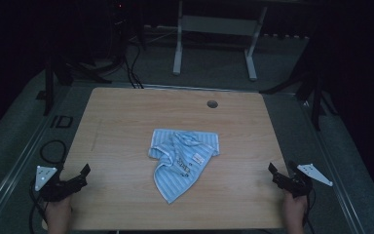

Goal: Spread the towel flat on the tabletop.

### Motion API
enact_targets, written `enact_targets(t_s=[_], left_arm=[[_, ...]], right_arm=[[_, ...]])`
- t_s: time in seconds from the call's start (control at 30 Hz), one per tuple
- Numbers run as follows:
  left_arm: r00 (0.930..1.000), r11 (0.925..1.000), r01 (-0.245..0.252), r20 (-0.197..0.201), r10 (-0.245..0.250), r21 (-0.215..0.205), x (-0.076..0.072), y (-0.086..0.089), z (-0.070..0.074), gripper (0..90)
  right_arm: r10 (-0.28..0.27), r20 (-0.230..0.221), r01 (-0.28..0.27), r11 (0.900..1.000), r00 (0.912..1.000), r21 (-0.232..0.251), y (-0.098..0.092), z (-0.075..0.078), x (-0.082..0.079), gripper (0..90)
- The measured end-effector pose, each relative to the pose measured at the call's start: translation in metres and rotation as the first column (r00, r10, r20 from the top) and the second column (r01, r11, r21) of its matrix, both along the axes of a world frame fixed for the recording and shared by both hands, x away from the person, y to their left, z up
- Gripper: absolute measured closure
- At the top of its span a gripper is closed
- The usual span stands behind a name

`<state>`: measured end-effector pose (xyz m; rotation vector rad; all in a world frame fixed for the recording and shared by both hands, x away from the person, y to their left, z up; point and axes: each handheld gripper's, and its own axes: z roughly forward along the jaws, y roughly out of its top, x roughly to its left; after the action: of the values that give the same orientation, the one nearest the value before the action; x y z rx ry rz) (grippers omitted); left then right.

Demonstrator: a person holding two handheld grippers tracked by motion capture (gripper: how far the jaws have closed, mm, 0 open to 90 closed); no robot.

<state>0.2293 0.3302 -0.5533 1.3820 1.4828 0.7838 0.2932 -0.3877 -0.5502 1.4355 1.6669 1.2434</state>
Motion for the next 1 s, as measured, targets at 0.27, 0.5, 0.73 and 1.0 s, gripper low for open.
enact_targets(t_s=[0.27, 0.5, 0.73, 1.0], left_arm=[[0.9910, 0.9962, 0.084, -0.103, -0.086, -0.023, 0.010, 0.006, -0.001, 0.9], [0.9415, 0.9793, 0.199, -0.284, -0.181, 0.036, 0.026, 0.007, 0.001, 0.9], [0.8677, 0.9166, 0.375, -0.401, -0.293, 0.140, 0.033, 0.009, 0.007, 0.9], [0.7583, 0.8331, 0.513, -0.565, -0.325, 0.208, 0.042, 0.005, 0.016, 0.9]], right_arm=[[0.048, -0.090, -0.051, 0.998, 0.9948, -0.033, 0.005, -0.003, 0.008, 12.6], [0.134, -0.206, -0.153, 0.985, 0.9694, -0.079, 0.011, -0.001, 0.017, 12.6], [0.227, -0.308, -0.267, 0.959, 0.9236, -0.091, 0.009, 0.005, 0.025, 13.0], [0.289, -0.471, -0.427, 0.877, 0.8334, -0.218, 0.016, 0.011, 0.030, 13.2]])
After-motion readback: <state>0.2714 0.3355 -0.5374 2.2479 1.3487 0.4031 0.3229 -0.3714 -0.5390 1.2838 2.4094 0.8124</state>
